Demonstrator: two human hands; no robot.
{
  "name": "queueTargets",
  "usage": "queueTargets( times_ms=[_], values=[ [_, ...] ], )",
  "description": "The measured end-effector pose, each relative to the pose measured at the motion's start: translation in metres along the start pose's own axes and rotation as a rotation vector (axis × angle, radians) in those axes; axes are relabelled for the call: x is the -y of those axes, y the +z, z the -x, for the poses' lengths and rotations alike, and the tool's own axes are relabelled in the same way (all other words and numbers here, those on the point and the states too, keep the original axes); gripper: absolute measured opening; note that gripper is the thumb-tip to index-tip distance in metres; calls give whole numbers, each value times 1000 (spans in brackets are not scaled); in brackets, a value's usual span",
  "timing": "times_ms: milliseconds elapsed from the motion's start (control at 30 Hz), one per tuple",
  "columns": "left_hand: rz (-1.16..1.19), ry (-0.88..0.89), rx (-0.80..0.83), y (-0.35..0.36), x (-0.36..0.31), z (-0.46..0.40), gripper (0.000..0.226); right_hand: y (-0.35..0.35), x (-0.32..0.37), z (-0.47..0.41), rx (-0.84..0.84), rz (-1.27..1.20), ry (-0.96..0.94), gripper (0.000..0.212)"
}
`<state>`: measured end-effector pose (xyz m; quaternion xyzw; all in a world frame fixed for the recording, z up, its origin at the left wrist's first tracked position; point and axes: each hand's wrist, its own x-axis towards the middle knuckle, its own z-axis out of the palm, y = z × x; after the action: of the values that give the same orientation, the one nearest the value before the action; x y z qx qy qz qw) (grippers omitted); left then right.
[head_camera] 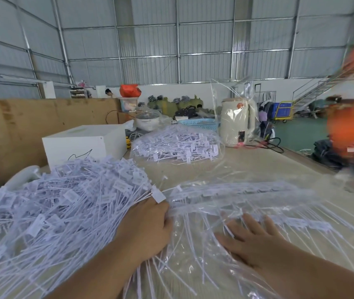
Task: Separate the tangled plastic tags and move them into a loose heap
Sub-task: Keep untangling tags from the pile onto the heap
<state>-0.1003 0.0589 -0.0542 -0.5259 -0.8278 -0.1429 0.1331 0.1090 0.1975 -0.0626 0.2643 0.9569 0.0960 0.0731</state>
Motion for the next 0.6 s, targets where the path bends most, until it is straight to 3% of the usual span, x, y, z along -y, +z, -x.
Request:
queueTargets(
  times_ms=[133,200,300,433,600],
  values=[
    [80,28,-63,-3,-4,-1,27,2,10,0,-85,0,-65,51],
    [98,35,-81,-4,-4,-1,28,-5,17,4,-57,19,-39,56],
    [93,38,-102,-4,-1,-1,30,-2,22,-7,105,26,-170,74],
    [91,37,-120,-5,2,-1,23,0,25,-8,48,-35,-207,59],
    [123,40,-94,-7,4,1,24,-15,32,-1,3,-200,-172,94]
  ],
)
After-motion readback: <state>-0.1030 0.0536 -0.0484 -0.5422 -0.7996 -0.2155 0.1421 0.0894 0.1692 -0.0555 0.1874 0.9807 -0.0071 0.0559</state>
